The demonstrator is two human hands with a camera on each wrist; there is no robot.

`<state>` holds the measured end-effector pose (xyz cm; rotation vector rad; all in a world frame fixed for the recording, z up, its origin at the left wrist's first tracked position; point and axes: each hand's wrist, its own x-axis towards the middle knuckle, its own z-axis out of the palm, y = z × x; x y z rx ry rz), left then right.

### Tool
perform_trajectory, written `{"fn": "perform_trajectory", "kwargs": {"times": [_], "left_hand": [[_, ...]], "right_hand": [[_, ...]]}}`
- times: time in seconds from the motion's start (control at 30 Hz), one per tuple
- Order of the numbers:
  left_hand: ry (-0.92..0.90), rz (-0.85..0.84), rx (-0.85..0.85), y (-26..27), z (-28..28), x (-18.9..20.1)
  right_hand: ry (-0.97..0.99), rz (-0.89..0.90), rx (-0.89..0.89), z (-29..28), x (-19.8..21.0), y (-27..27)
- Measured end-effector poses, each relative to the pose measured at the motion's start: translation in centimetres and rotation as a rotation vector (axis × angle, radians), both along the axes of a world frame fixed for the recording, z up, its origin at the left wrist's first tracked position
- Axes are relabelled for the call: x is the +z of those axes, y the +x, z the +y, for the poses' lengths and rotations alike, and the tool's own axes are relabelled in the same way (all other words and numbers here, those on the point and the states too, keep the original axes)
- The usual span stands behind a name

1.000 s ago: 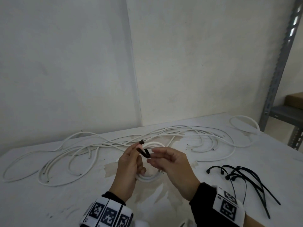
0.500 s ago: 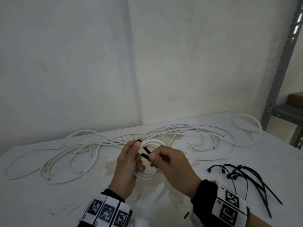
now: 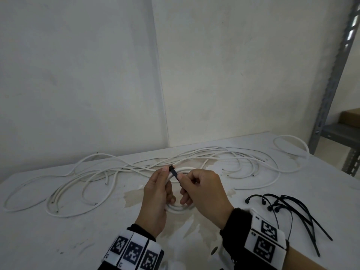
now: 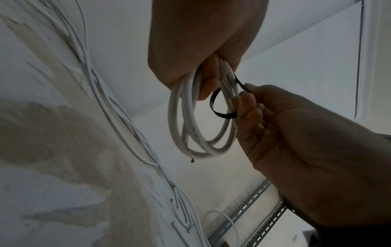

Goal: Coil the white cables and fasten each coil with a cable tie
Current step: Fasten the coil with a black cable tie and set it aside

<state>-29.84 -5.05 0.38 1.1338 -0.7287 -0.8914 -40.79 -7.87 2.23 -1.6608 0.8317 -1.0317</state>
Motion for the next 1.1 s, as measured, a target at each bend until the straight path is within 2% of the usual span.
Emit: {"fn": "perform_trajectory", "kwargs": {"times": [0.57,0.93,1.03,1.1], "left_hand": [[-0.003,0.006,0.031,0.1,0.3,-0.3],[0.012,-0.097,0.051,0.0,0.8,-0.2],[0.015,-0.1,0.072,0.8,1.1,0.0],[0.007,-0.074,0.069,1.4,1.4,0.2]], "right_hand": [[-0.034,-0.001,-0.021,0.1,-0.1,0.4],[0.002,-0.089,-0.067,0.1,-0.5,1.5],[-0.073,-0.064,-0.042,0.5,-0.1,0.8],[-0.197,-0.08,-0.124,0.1,0.2,0.1]]}}
